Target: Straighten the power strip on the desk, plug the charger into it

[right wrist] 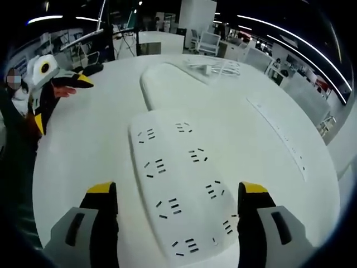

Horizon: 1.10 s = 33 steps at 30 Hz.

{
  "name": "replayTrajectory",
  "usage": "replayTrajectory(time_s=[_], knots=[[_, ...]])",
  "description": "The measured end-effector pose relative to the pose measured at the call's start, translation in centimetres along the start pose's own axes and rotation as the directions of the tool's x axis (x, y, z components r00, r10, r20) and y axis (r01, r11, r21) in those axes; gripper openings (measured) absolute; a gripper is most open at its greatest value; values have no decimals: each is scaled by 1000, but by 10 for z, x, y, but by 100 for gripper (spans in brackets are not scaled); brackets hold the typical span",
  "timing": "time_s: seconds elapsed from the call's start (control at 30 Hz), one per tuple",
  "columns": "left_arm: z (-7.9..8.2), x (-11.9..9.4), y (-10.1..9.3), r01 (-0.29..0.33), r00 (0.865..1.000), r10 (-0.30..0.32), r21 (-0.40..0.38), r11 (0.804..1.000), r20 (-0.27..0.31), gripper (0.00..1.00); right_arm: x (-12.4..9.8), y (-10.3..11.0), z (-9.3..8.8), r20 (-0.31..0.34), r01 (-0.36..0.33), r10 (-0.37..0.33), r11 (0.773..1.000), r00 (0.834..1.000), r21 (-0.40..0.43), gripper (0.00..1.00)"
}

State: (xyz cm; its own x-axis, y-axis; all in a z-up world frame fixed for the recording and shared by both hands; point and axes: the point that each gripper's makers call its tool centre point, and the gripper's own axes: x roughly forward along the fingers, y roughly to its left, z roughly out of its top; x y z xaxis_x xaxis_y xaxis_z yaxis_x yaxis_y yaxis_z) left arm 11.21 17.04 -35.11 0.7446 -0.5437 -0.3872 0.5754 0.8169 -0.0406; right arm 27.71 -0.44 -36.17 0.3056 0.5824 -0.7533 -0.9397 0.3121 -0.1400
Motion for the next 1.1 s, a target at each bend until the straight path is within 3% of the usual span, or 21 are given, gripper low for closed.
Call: replayTrajectory(time_s=[0.27,0.47,1.1], knots=[[1,1,-2,6,1000,-6,2,1000,-1,99,-12,-1,5,45,19,-19,1000,999,14,90],[1,2,-4,10,1000,-10,5,1000,-2,99,-24,-3,9,99,50,-52,999,994,20,99],[2,7,-11,22,1000,-22,13,1000,-7,99,-53,-2,10,195,111,-117,993,974,41,99]])
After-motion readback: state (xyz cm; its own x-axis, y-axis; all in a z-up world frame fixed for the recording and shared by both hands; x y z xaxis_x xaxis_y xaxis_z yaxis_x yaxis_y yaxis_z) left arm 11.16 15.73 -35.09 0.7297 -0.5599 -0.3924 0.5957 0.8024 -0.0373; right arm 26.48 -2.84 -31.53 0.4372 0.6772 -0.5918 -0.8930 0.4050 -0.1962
